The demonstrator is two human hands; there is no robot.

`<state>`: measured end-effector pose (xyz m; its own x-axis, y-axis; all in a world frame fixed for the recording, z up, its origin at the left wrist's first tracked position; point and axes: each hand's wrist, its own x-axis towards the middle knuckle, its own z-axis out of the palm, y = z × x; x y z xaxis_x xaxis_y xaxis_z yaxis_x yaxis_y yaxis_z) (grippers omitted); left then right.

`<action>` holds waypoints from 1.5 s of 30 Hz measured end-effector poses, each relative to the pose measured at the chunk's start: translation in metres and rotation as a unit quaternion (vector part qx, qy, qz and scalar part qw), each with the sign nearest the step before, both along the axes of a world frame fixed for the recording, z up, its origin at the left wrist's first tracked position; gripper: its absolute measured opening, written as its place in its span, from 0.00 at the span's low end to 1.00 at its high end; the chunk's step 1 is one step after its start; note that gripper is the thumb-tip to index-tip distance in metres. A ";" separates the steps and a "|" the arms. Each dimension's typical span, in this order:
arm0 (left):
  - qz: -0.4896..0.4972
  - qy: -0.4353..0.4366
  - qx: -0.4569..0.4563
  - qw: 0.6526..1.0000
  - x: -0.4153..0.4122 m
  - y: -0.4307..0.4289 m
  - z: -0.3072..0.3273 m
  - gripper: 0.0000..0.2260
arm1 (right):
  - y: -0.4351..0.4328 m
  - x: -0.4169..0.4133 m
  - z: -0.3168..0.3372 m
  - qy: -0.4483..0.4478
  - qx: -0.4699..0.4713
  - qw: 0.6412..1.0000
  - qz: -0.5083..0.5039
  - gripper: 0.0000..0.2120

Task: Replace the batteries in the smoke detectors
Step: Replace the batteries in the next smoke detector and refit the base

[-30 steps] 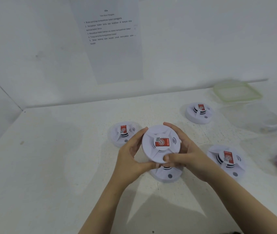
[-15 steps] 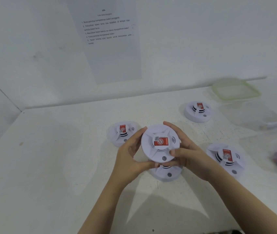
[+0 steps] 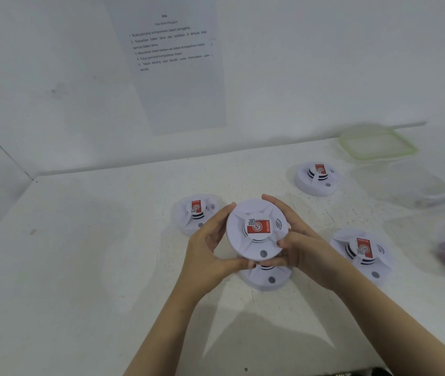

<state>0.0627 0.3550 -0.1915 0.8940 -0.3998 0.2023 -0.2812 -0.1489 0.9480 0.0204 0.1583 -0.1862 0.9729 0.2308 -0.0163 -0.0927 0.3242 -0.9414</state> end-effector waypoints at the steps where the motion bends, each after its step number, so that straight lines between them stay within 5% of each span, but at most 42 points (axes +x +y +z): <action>1: -0.001 0.000 0.001 1.000 0.000 0.000 0.000 0.39 | 0.000 0.000 0.000 0.000 -0.001 1.000 0.000 0.34; 45: -0.012 -0.008 0.002 1.000 0.001 0.000 0.002 0.38 | 0.001 -0.001 -0.002 -0.004 -0.002 1.000 -0.019 0.34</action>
